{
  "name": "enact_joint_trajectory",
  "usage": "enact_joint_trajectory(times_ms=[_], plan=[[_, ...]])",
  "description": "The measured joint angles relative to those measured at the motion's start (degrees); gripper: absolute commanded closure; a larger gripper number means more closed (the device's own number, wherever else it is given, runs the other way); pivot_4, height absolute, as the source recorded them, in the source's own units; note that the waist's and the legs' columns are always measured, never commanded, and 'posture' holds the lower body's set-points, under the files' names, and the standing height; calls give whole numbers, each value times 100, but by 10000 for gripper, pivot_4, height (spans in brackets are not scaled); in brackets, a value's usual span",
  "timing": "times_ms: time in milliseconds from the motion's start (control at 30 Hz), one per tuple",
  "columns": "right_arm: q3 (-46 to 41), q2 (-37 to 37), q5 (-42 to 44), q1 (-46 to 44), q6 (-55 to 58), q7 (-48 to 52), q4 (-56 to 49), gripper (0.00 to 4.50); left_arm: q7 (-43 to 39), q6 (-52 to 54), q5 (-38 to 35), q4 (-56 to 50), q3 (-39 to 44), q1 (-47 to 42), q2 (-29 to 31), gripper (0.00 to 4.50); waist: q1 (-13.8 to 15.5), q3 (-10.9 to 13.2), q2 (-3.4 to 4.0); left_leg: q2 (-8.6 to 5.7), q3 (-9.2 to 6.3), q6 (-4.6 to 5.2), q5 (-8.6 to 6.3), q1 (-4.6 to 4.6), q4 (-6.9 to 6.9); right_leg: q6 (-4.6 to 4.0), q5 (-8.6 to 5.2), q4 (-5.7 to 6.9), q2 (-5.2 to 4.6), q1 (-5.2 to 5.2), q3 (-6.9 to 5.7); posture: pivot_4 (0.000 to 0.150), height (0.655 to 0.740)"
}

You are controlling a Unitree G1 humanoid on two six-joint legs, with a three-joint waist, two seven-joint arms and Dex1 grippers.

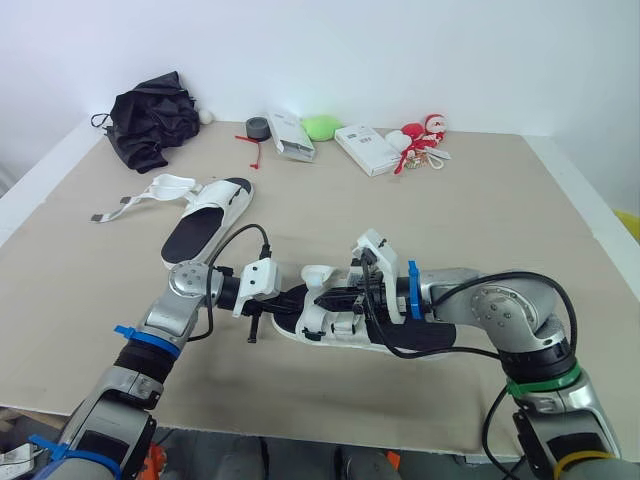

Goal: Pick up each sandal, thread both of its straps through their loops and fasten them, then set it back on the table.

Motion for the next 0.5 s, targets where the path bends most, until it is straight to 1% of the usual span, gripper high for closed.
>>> enact_joint_trajectory(times_ms=[233,267,333,433,500], plan=[[178,-475,-422,238,-671,695,-388,43765,-4,7,0,-54,-1,19,21,45000,1,0,0,0,1,-4,-2,0,0,2,-3,-1,2,-1,1,1500,7380],[342,-643,-598,305,-949,897,-515,43765,2,10,0,-64,-4,24,20,45000,5,1,2,0,-1,-4,-2,-1,0,3,-3,-1,2,-1,-1,1500,7380],[452,-757,-805,333,-1195,1048,-626,43765,-5,10,0,-66,-3,23,25,45000,5,1,1,1,-1,-5,-3,0,0,2,-4,0,4,-1,0,1500,7380],[721,-726,-1291,314,-1579,1094,-685,43765,-1,14,0,-65,-2,23,43,45000,1,1,1,5,0,-6,-4,3,0,1,-3,0,9,-1,2,1500,7380],[797,-633,-1437,288,-1670,1093,-686,43765,-1,16,0,-66,-2,23,53,45000,-3,1,1,9,0,-6,-4,5,0,-1,-2,0,14,-1,2,1500,7380]])
